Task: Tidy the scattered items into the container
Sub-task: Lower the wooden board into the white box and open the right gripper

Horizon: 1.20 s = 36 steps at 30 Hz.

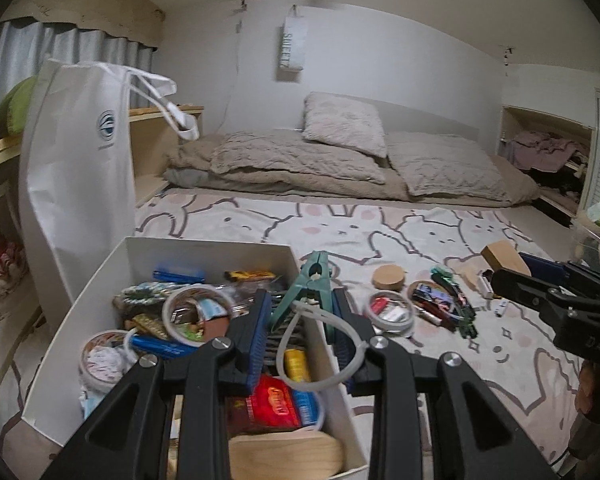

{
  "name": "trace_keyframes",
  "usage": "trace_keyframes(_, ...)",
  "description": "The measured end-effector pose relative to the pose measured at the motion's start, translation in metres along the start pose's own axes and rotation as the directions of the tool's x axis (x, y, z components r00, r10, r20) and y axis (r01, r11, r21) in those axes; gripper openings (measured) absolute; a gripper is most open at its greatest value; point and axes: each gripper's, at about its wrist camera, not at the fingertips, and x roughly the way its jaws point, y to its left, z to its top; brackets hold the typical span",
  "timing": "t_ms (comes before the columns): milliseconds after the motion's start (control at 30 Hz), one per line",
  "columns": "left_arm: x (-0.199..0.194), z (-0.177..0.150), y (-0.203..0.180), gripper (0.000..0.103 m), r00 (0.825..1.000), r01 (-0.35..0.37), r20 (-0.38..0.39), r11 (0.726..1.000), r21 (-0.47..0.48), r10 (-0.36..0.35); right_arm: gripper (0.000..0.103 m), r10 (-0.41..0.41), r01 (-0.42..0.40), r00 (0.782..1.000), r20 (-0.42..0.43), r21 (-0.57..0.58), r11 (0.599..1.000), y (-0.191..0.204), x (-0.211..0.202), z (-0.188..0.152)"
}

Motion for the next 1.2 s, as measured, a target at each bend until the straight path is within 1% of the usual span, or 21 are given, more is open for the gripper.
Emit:
trace_keyframes(233, -0.002, -0.005, 0.022, 0.030, 0.996, -0.086, -0.015, 0.996, -0.004, 0.086, 0.057, 0.066, -0.066, 0.998, -0.023, -0.005, 0.998, 0.019, 0.018, 0.003)
trace_keyframes(433, -0.011, -0.005, 0.056, 0.030, 0.992, -0.126, -0.011, 0.990, -0.064, 0.126, 0.057, 0.130, -0.131, 0.989, -0.066, -0.007, 0.991, 0.040, 0.038, 0.001)
trace_keyframes(600, -0.013, -0.006, 0.085, 0.030, 0.986, -0.169, -0.022, 0.978, -0.120, 0.168, 0.057, 0.175, -0.179, 0.980, -0.097, -0.024, 0.984, 0.062, 0.053, 0.001)
trace_keyframes(700, -0.011, -0.009, 0.098, 0.030, 0.982, -0.190, -0.032, 0.972, -0.140, 0.187, 0.057, 0.205, -0.209, 0.971, -0.120, -0.029, 0.977, 0.076, 0.061, 0.000)
trace_keyframes(833, -0.011, -0.013, 0.113, 0.030, 0.981, -0.193, -0.046, 0.966, -0.172, 0.188, 0.057, 0.243, -0.252, 0.958, -0.155, -0.046, 0.967, 0.100, 0.074, -0.001)
trace_keyframes(933, -0.012, -0.015, 0.119, 0.030, 0.981, -0.196, -0.047, 0.963, -0.183, 0.191, 0.057, 0.271, -0.285, 0.944, -0.188, -0.051, 0.957, 0.115, 0.085, -0.003)
trace_keyframes(1033, -0.013, -0.016, 0.127, 0.030, 0.981, -0.196, -0.046, 0.960, -0.199, 0.191, 0.057, 0.310, -0.326, 0.924, -0.224, -0.036, 0.945, 0.129, 0.096, -0.005)
trace_keyframes(1200, -0.016, -0.017, 0.138, 0.030, 0.979, -0.204, -0.043, 0.954, -0.220, 0.199, 0.057, 0.336, -0.362, 0.906, -0.258, -0.058, 0.930, 0.155, 0.107, -0.008)
